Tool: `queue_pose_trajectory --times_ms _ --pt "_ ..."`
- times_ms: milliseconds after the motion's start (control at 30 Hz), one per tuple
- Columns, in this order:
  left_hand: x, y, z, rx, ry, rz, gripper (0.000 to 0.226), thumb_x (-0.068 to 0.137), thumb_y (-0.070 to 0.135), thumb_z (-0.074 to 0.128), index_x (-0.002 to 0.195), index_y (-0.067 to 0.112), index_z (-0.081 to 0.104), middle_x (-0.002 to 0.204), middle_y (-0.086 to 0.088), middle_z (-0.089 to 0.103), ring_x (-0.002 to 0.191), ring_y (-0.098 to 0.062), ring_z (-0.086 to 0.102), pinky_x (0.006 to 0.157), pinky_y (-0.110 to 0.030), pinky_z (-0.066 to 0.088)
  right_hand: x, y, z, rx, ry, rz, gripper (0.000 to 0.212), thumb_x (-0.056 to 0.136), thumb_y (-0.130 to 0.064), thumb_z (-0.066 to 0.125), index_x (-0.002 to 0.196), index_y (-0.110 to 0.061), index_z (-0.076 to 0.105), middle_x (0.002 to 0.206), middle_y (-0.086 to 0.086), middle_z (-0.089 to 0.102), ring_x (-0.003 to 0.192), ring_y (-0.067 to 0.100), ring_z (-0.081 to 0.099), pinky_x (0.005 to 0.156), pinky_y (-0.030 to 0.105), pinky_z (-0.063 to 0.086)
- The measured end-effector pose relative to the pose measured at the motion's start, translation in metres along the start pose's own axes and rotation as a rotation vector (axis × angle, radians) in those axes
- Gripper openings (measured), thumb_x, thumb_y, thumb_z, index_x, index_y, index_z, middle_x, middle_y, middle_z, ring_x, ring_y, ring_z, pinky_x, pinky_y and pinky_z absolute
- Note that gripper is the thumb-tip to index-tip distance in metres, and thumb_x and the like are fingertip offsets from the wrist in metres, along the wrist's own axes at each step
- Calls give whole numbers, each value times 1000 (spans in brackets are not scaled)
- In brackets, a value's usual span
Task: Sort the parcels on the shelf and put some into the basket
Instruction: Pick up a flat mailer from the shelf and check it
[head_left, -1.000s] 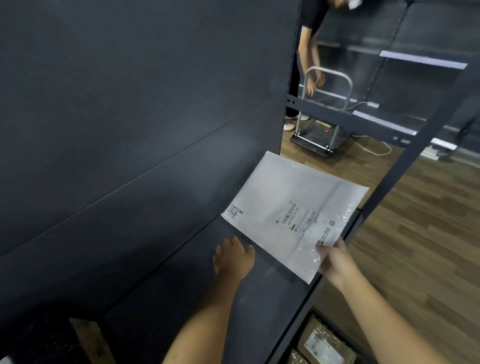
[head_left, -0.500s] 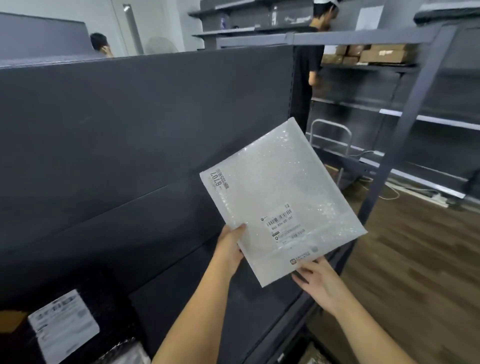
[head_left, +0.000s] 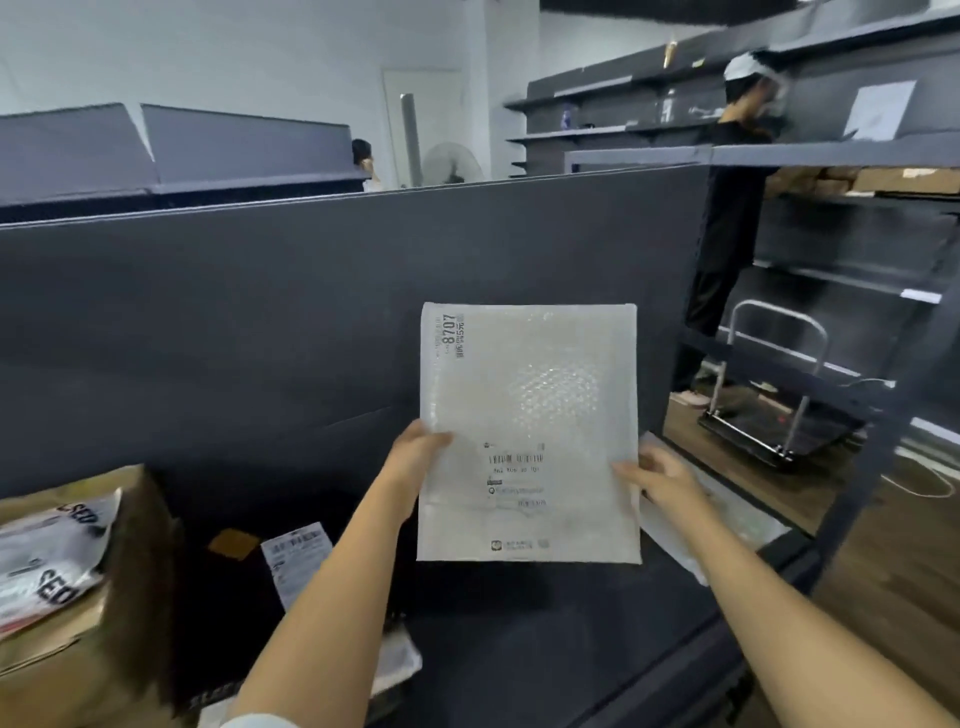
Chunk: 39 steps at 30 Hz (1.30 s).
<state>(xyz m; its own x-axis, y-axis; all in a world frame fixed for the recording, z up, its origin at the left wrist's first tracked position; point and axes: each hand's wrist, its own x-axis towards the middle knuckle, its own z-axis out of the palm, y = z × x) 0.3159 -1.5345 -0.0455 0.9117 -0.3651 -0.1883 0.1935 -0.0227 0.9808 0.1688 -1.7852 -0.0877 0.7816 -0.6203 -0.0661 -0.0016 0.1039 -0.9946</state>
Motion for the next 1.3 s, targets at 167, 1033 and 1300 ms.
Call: queue_pose_trajectory --times_ms 167,1033,1300 --pt "-14 12 -63 -53 159 41 34 92 11 55 125 11 53 117 -10 65 108 -31 62 99 -50 48 5 -28 80 -85 -97 -67 14 85 -17 69 93 -24 59 97 1 67 83 18 65 66 32 54" --pt "-52 18 -130 156 366 246 29 93 23 52 121 17 52 116 -4 63 104 -21 63 92 -43 52 -4 -26 158 -19 -264 -4 17 87 -17 63 103 -22 62 102 6 68 93 29 65 86 49 54" --pt "-39 -17 -50 292 300 185 49 92 18 49 136 14 28 119 -3 49 81 -8 54 59 -22 42 20 4 84 -176 -80 72 14 83 -16 66 87 -29 63 96 2 67 94 29 63 91 48 51"
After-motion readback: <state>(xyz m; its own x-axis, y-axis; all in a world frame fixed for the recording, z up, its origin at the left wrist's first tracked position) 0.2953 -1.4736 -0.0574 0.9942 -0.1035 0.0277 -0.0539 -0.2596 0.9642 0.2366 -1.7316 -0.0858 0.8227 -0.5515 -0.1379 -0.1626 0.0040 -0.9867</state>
